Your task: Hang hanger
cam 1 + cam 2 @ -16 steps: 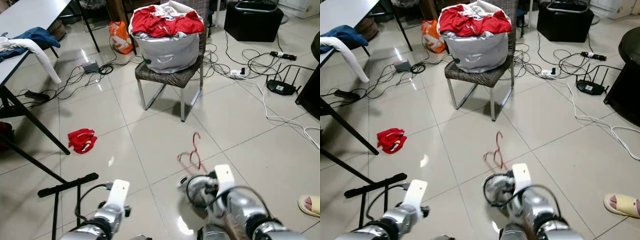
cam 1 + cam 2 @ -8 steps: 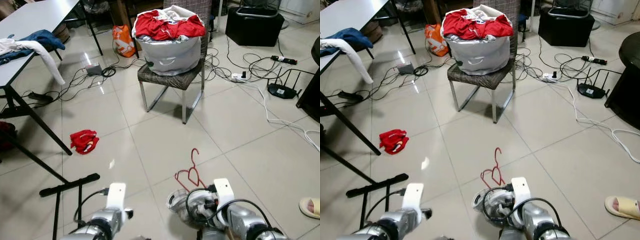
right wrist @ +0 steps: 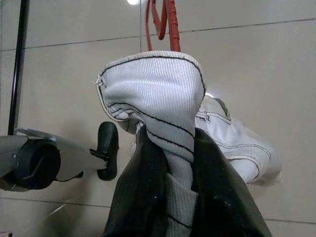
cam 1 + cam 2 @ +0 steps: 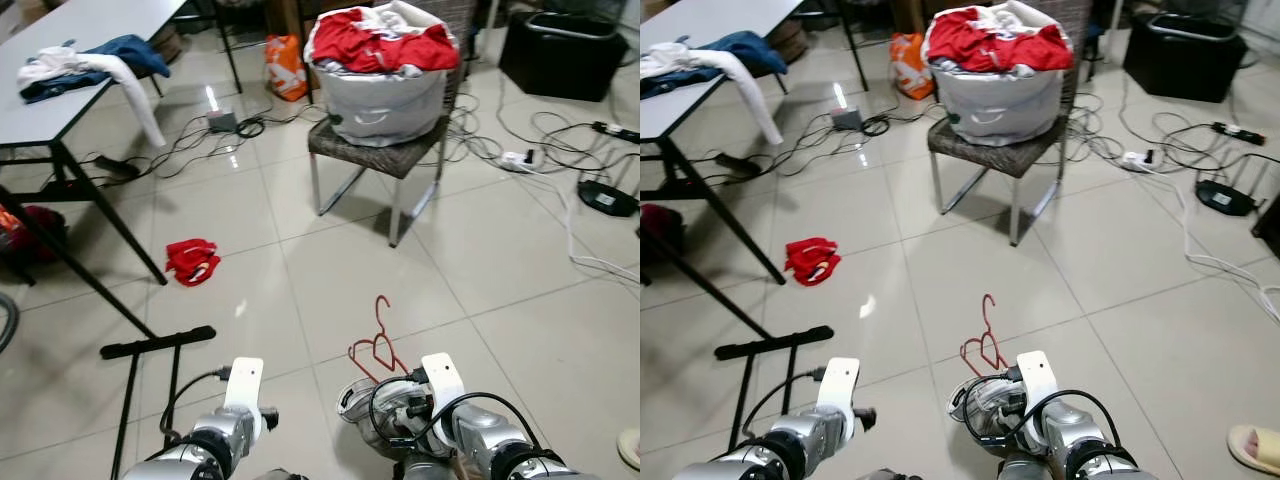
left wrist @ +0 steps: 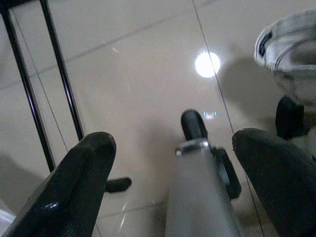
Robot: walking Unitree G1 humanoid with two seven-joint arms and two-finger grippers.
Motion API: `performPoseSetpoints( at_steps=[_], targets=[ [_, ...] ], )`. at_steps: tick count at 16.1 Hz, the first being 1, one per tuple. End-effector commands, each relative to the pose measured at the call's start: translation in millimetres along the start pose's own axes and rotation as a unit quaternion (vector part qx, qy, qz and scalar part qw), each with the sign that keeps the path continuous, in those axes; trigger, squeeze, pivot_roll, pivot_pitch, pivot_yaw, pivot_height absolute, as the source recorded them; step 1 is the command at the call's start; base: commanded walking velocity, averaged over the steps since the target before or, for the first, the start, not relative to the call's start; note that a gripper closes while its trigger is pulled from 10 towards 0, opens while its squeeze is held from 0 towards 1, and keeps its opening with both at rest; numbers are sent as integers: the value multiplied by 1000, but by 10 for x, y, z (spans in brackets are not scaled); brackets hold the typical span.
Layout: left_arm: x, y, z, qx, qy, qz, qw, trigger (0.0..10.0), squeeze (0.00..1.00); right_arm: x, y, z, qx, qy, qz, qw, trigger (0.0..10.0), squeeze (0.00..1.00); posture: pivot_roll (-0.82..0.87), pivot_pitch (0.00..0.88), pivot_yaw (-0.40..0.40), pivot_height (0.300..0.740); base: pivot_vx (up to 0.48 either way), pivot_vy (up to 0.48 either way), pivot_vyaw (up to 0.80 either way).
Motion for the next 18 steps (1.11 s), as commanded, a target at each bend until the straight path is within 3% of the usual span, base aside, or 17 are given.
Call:
performPoseSetpoints(
  at_steps=[1, 8, 18],
  targets=[
    [-145, 7, 11, 7, 2, 10, 1000, 10000, 0, 109, 14, 28, 3, -8, -14, 1000, 10000, 0, -153, 0, 129, 740, 0, 0, 500],
    [-142, 7, -4, 2, 3, 8, 1000, 10000, 0, -12, 6, 18, -3, -36, 6, 999, 10000, 0, -155, 0, 125, 740, 0, 0, 480],
    [-139, 8, 36, 6, -7, 9, 1000, 10000, 0, -132, -1, 27, -13, -48, 14, 999, 10000, 0, -154, 0, 131, 740, 0, 0, 0]
  ],
)
Point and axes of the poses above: a point about 5 cm out from each wrist's last joint towards the gripper, its own y axis pointing out of the wrist towards the gripper, its own x axis along the axis of the wrist's last joint, z = x × y, the point moved 3 cm from there along y, pointing out of the wrist towards the gripper, and after that the axes turned 5 degrees about -y, right-handed, at the moved point
